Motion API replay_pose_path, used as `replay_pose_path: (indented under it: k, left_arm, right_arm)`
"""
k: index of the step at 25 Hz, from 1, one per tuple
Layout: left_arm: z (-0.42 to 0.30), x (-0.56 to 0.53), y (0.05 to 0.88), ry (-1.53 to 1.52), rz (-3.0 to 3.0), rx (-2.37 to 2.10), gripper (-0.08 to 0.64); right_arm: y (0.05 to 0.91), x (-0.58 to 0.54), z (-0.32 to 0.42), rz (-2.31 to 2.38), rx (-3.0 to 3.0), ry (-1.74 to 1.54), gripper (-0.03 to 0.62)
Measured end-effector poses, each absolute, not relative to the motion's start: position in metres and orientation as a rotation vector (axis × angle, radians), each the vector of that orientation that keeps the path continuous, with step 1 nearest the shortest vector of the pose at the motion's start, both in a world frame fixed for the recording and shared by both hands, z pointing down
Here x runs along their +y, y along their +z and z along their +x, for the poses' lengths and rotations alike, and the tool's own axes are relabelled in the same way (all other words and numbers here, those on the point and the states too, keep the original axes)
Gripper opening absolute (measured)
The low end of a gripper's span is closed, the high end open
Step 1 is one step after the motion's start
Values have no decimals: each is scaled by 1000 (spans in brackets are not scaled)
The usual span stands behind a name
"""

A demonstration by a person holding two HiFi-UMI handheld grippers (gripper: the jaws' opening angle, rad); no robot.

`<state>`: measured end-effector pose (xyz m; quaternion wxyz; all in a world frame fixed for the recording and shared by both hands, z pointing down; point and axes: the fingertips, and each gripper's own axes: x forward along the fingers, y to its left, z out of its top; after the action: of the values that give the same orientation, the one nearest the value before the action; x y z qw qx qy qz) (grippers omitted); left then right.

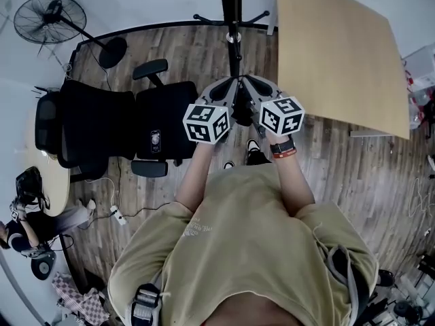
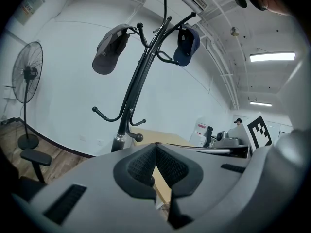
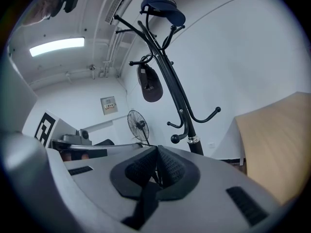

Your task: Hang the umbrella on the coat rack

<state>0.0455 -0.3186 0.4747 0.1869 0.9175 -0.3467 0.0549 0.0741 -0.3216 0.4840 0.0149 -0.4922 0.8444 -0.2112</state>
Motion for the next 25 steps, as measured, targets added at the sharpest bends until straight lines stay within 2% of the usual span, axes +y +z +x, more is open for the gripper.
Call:
replay_pose_path:
  k: [25]
  left_arm:
    - [54, -391, 487, 185, 2586, -992, 23]
  right_arm:
    - [490, -389, 101, -1517, 2610, -671, 18]
